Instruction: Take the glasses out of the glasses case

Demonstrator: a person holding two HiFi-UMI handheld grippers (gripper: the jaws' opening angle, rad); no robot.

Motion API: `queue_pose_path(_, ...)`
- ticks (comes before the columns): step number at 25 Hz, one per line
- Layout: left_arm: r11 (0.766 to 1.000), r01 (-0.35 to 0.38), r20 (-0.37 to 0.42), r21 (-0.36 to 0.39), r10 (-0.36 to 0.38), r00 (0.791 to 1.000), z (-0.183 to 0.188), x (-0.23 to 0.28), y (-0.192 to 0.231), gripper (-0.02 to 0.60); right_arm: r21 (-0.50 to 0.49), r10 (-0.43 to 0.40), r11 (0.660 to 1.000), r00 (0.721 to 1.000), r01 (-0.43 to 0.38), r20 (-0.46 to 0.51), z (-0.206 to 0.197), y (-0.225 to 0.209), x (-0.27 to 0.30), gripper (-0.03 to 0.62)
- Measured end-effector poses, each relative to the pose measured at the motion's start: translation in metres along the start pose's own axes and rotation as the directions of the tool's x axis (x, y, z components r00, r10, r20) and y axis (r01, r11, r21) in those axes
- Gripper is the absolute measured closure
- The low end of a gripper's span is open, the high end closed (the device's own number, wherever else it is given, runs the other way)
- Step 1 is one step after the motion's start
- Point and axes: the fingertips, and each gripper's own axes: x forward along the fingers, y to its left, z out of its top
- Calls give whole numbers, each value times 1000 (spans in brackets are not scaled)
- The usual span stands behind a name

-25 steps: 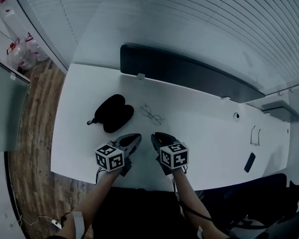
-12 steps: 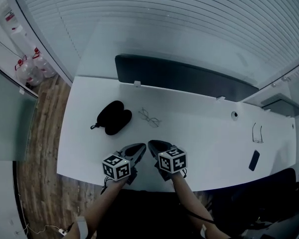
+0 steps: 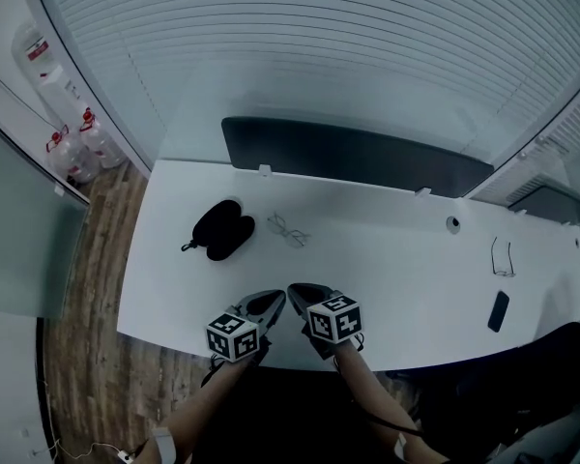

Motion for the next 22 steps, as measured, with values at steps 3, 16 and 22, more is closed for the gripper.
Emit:
queue_pose_path(3,1000,-18,9,11,18,1000,-8,-5,-11,575,-7,28,1000,1000,-28,-3,-11,8,-8,566)
queue_pose_path(16,994,-108,62,-9,108,992,-61,-26,-60,575,-42,111,993,992,-114,-62,-70,30,-49,566)
queue_pose_path(22,991,-130,25,-24,131,991,-95,-33,-77,575,-2,135,991,985,-136,-103,-108,34,-62,566)
